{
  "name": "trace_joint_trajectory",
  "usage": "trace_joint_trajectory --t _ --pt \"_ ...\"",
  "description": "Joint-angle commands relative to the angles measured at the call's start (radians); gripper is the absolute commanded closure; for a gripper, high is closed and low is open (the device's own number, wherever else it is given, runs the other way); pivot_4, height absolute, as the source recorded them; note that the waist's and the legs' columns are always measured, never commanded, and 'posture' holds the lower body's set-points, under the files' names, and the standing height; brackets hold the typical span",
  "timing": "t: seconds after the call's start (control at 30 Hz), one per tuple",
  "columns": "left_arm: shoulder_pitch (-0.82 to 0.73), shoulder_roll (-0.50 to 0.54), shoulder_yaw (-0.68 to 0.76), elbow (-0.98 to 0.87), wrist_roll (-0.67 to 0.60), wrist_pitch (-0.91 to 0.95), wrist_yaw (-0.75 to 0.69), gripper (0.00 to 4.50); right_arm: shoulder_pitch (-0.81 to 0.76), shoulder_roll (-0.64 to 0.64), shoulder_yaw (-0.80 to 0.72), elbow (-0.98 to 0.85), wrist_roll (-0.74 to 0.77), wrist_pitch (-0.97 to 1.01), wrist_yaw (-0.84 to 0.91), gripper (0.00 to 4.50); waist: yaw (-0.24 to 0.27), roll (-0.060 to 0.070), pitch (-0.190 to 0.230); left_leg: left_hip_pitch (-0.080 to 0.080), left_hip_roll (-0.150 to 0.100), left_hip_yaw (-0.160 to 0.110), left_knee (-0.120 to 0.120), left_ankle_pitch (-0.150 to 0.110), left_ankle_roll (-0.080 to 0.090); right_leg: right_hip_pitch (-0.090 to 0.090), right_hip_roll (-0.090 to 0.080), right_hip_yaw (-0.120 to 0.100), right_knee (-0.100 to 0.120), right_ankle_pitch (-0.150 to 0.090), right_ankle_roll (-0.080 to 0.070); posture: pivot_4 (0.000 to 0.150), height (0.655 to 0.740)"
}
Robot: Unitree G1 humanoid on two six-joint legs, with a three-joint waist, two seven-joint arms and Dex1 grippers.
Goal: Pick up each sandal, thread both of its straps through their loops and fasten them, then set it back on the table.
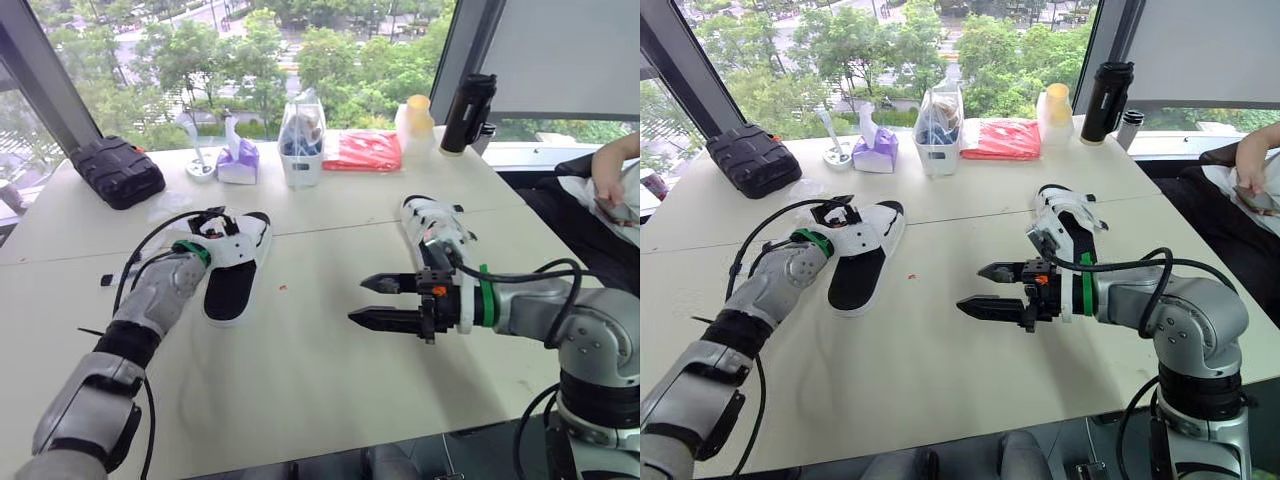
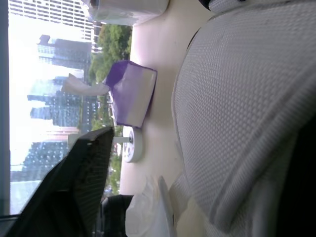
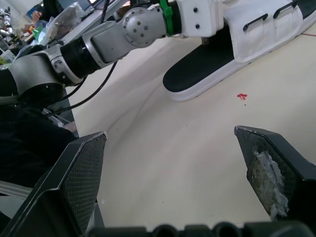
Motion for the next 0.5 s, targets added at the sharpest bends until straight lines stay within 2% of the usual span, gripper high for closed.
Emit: trace_joint_trajectory --t 0.03,0.13,0.2,0.33,0.43,0.5 --pt "-0.06 -0.031 -0.031 0.132 0.029 -0.061 0.079 2.41 -0.012 -0.02 0.018 -0.016 0.024 -0.043 -0.004 0.0 0.004 0.0 0.0 0.0 0.0 0.0 0.0 0.0 0.0 0.0 0.0 0.0 0.0 0.0 0.0 0.15 0.74" --pt "-0.087 -0.049 -0.044 0.195 0.034 -0.103 0.112 3.93 -0.008 -0.029 0.025 -0.012 0.03 -0.058 -0.013 0.0 0.011 0.001 -0.001 0.001 -0.001 0.0 0.0 0.0 0.0 0.003 0.0 -0.002 0.0 0.0 0.001 0.15 0.74" --pt "-0.094 -0.054 -0.044 0.211 0.03 -0.124 0.123 4.46 -0.008 -0.033 0.026 -0.007 0.035 -0.065 -0.02 0.0 0.012 0.002 -0.002 0.002 -0.001 0.0 0.001 0.001 0.0 0.005 0.0 -0.002 0.0 0.001 0.001 0.15 0.74" --pt "-0.095 -0.049 -0.026 0.169 -0.006 -0.232 0.128 4.46 -0.004 -0.058 0.039 0.005 0.027 -0.091 -0.024 0.0 0.011 0.002 -0.002 0.003 -0.001 0.0 0.002 0.001 0.0 0.006 -0.001 -0.002 0.0 0.001 0.002 0.15 0.74" --pt "-0.104 -0.014 -0.016 0.117 -0.046 -0.413 0.103 4.46 -0.007 -0.083 0.047 0.025 0.021 -0.117 -0.016 0.0 0.011 0.002 -0.001 0.001 -0.002 -0.001 0.002 0.001 0.0 0.005 -0.001 -0.002 0.0 0.001 0.002 0.15 0.74" --pt "-0.124 0.016 -0.026 0.103 -0.125 -0.617 0.005 4.46 -0.012 -0.114 0.052 0.055 0.007 -0.144 0.003 0.0 0.011 0.001 -0.001 -0.002 -0.002 -0.001 0.002 0.001 0.0 0.002 -0.002 -0.002 -0.001 0.001 0.002 0.15 0.74"
